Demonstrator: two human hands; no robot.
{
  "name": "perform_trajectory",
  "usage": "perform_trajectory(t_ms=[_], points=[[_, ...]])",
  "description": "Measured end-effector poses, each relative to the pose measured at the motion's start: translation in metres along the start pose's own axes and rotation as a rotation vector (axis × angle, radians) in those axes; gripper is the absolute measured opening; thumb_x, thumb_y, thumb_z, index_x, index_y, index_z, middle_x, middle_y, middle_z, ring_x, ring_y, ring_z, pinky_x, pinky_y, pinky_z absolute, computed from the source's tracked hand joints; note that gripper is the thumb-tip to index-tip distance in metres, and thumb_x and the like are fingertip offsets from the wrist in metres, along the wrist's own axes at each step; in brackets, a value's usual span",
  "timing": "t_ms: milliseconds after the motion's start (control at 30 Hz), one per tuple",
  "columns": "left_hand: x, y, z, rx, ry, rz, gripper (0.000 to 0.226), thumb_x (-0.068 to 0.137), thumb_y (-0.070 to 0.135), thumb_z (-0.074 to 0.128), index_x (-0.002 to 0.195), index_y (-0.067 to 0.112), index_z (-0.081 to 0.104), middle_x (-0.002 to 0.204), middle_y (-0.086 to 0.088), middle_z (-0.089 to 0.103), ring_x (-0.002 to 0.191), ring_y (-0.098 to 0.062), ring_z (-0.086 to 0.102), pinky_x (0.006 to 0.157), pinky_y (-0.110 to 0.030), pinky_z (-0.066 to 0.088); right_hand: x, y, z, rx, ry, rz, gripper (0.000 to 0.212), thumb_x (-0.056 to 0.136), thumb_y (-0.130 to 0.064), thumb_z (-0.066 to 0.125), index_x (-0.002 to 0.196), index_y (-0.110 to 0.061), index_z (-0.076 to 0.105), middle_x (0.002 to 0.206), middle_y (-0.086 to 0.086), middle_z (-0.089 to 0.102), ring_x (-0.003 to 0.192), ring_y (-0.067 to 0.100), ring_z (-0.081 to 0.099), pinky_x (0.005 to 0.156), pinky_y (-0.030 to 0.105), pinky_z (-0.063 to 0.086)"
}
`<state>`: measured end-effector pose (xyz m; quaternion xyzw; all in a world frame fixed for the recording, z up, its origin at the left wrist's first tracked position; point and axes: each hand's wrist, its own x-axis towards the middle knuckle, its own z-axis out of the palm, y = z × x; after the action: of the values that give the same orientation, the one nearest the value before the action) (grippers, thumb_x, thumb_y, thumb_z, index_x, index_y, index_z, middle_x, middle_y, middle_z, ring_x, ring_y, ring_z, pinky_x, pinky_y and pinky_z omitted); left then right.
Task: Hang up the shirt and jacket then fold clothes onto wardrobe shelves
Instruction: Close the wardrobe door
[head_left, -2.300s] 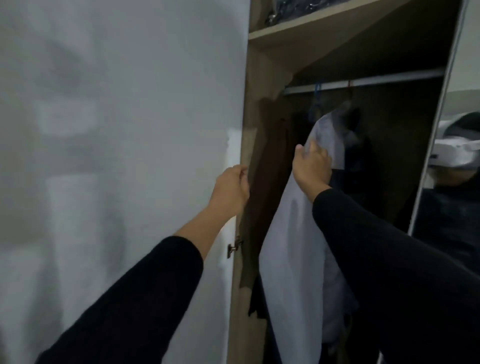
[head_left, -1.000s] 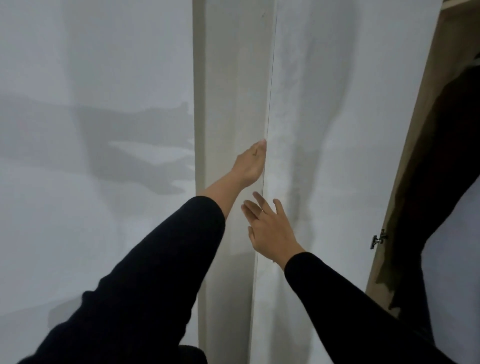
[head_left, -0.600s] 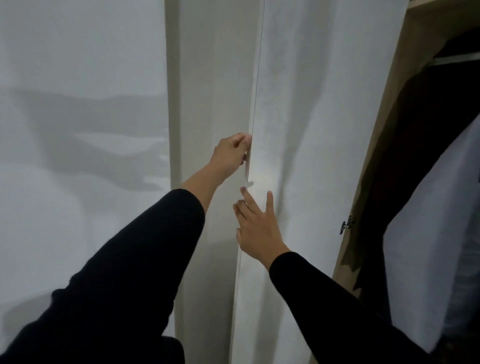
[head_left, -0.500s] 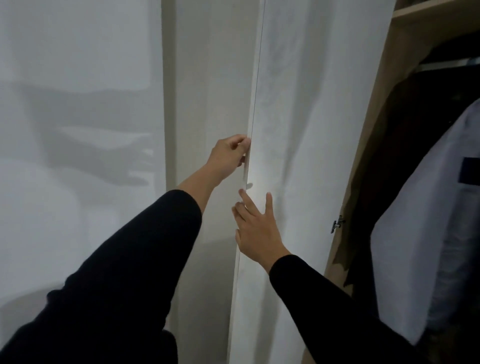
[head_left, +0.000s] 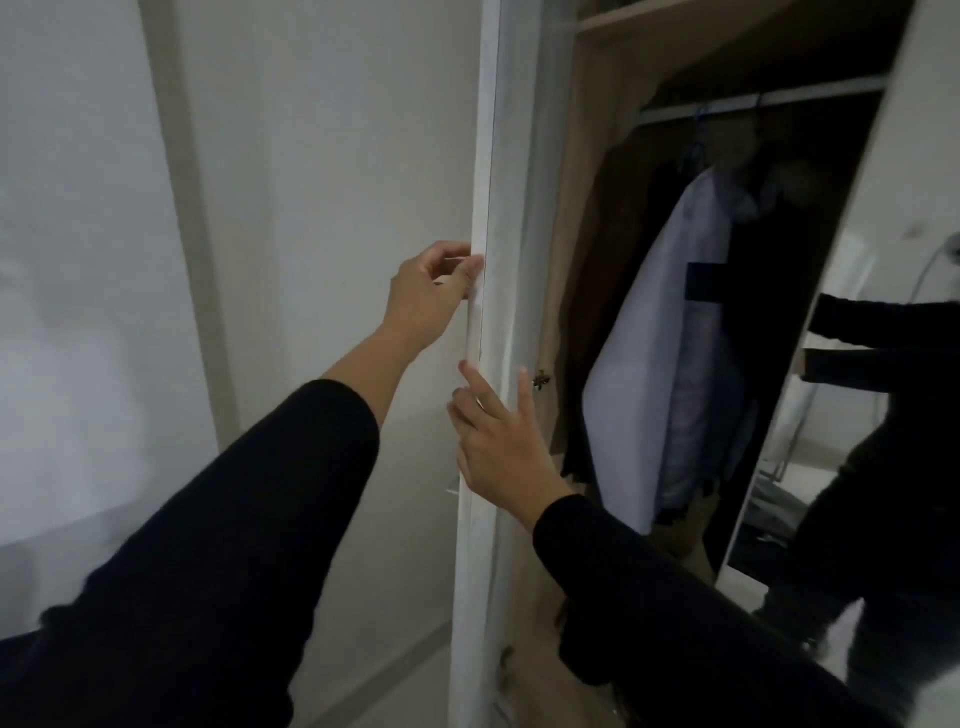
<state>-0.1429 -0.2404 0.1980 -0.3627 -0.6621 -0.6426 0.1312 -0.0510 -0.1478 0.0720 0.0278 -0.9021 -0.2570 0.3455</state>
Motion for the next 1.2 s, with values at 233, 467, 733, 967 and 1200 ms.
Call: perform_trajectory(t_ms=[233,467,733,967,1200], points=[[-0.018,0.028,0.074,0.020,-0.069,0.103,0.034,0.091,0.037,0.058,0.123,0.026,0.054,0.102,0.013,0.059,0.093,-0.002,0.058,0.069,-0.009,0.048,-0.046,0.048,-0.010,-0.139,-0.037,0.113,0.039,0.082,-0.039,0.059,0.108,-0.011,0.069,0.124,0.003,0.060,0.142,0.024,0.028,0.106,0.067,0.019],[-0.017,0.031,0.162,0.127,-0.043,0.346,0.050,0.089,0.044,0.058,0.133,0.023,0.050,0.129,0.005,0.057,0.117,-0.009,0.052,0.098,-0.021,0.042,-0.090,0.104,-0.006,-0.256,-0.070,0.287,0.032,0.073,-0.035,0.065,0.093,-0.012,0.074,0.115,0.000,0.063,0.137,0.024,0.039,0.105,0.070,0.016],[-0.001,0.012,0.241,0.433,-0.211,0.539,0.059,0.097,0.034,0.046,0.149,0.025,0.022,0.154,0.001,0.026,0.144,-0.018,0.021,0.112,-0.044,0.023,-0.114,0.154,0.003,-0.320,-0.302,0.517,0.034,0.080,-0.031,0.057,0.106,-0.013,0.070,0.129,-0.002,0.057,0.144,0.024,0.024,0.107,0.067,0.003],[0.013,0.003,0.291,0.770,-0.358,0.643,0.075,0.098,0.036,0.041,0.150,0.020,-0.011,0.160,0.001,-0.011,0.147,-0.021,-0.013,0.116,-0.052,0.004,-0.121,0.181,0.015,-0.325,-0.513,0.633,0.059,0.094,-0.033,0.038,0.149,-0.012,0.026,0.160,-0.001,0.012,0.148,0.023,-0.007,0.107,0.064,-0.015],[0.023,-0.004,0.320,0.765,-0.356,0.656,0.077,0.098,0.037,0.039,0.149,0.018,-0.016,0.159,-0.001,-0.015,0.147,-0.023,-0.012,0.115,-0.053,0.007,-0.123,0.192,0.038,-0.332,-0.616,0.713,0.072,0.091,-0.028,0.040,0.152,-0.012,0.005,0.161,0.002,-0.006,0.147,0.024,-0.015,0.108,0.058,-0.017]])
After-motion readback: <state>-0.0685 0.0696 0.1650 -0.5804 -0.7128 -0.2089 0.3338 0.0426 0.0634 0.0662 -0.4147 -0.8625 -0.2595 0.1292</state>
